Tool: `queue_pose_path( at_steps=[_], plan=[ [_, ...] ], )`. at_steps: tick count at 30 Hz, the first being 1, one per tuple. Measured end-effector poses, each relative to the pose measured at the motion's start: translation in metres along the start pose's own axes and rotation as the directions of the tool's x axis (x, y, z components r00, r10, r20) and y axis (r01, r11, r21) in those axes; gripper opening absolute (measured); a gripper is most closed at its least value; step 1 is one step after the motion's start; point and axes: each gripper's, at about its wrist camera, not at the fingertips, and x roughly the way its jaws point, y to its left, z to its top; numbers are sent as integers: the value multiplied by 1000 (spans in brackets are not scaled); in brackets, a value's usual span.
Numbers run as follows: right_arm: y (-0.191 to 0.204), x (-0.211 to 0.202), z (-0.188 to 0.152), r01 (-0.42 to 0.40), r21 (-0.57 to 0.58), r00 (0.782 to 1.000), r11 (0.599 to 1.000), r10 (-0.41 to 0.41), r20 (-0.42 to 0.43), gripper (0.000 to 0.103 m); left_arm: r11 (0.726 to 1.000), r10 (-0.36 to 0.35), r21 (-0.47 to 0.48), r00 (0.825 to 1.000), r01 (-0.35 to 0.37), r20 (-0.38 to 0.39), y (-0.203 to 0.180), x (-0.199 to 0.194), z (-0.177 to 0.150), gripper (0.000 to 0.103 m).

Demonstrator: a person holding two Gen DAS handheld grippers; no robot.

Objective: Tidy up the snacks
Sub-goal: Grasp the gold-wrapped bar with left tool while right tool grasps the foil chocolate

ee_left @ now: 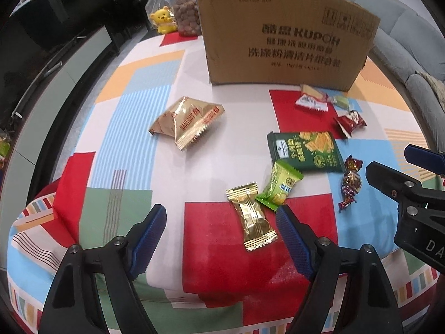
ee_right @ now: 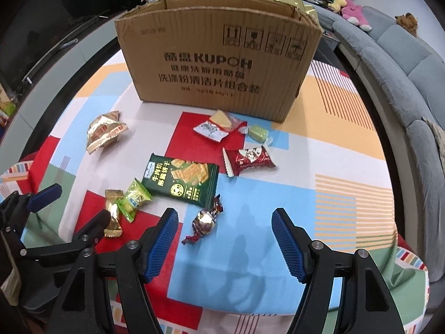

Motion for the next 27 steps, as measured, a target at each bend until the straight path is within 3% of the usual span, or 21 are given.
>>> queue_pose_path(
  at_steps=[10,19,21,25,27],
  plan=[
    [5,16,-2,-12,1,999,1000,12,-44,71,1000,-16,-1,998,16,-63,-2,20,-4,69],
    [5,34,-5,-19,19,996,1000,21,-90,70,1000,-27,10,997,28,-74,-7,26,-5,67],
    [5,38,-5,-18,18,995,1000,20,-96,69,999,-34,9,997,35,-70,-7,27,-5,61],
    [5,45,-5,-23,18,994,1000,25,-111,55,998,-53,27,997,55,-59,-10,25,-5,46],
    [6,49,-7,-30,14,992,999,31,-124,41,997,-58,37,997,61,-55,-12,24,-5,33]
  ],
)
